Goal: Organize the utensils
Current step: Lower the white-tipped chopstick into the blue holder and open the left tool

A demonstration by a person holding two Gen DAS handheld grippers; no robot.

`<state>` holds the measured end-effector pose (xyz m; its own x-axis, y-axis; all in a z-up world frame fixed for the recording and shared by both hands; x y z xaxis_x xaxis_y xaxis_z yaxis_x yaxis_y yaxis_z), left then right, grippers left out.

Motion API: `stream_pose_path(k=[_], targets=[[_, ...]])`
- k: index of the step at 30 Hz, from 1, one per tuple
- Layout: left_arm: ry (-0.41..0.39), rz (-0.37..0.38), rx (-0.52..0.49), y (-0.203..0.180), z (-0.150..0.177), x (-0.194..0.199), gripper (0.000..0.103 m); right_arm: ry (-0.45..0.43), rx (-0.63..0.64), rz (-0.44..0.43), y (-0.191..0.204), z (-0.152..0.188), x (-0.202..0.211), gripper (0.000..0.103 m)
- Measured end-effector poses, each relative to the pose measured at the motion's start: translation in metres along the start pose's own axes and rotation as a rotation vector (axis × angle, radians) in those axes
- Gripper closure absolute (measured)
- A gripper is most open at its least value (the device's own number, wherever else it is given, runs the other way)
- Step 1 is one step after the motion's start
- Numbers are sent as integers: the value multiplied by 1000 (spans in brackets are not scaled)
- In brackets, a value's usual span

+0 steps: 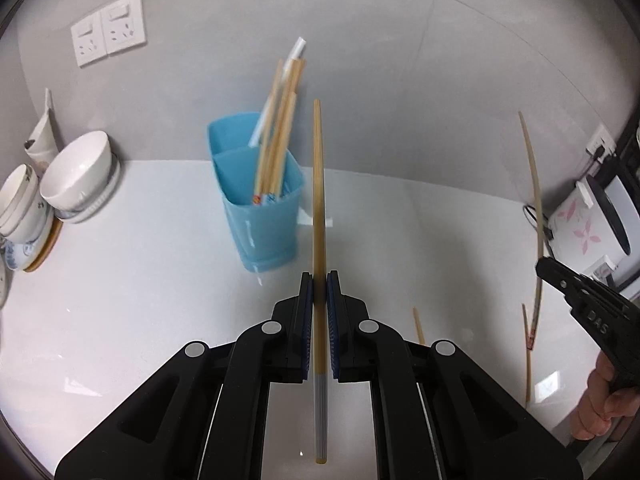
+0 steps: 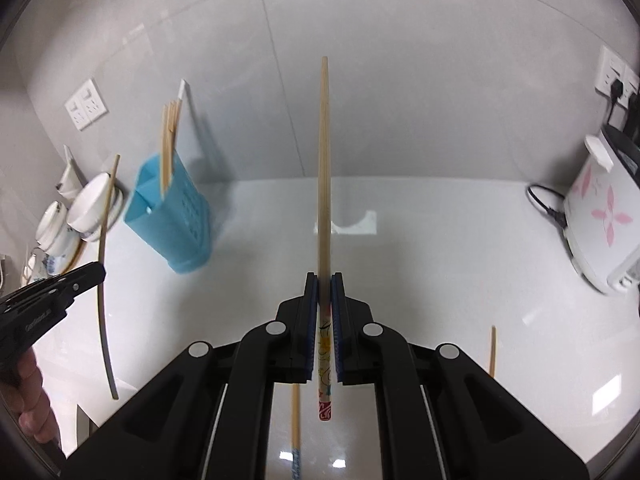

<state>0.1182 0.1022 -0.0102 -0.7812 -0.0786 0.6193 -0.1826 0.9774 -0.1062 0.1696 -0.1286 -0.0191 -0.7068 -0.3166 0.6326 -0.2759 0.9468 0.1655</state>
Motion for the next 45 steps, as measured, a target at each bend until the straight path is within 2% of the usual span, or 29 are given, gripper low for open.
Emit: stream_pose_path(k=[3, 8, 11, 15, 24, 28, 34, 39, 45], targets=[[-27, -19, 8, 10, -12, -5, 97, -20, 13, -25, 7, -8, -5, 97], [-121, 8, 59, 25, -37, -12, 97, -37, 25, -51, 17, -25, -19, 97], [-156, 1, 46, 27, -48, -20, 97, -43, 31, -64, 25, -33, -30, 97], [-179, -1, 48, 29, -59, -30, 97, -60, 36, -94, 37, -48, -47, 97], [-306, 25, 97, 42, -80, -44, 97, -100, 21, -137, 59, -70, -79, 97], [-384, 40, 79, 43, -86, -48, 97, -110, 17, -142, 64, -75, -91, 97], [-451, 49, 32, 46, -89, -69, 97, -127, 17, -155, 66, -75, -98, 97], [-456, 41, 8, 48, -83, -93, 97, -113, 14, -156, 64, -68, -105, 97], [-487, 39, 5, 46, -87, -94, 97, -97, 20, -162, 65, -63, -110, 97]])
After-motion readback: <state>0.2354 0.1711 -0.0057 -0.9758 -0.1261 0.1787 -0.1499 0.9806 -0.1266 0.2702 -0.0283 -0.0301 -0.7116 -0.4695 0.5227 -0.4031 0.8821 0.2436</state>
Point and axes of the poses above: each gripper's, at about its wrist camera, not at the fingertips, and x roughly against the way its jaws point, y to its left, z to its underside, the point moved 2 cm from there along -x, roughly the way its jaws point, and after that the axes turned 15 degrees about -y, right-handed, at the moved point
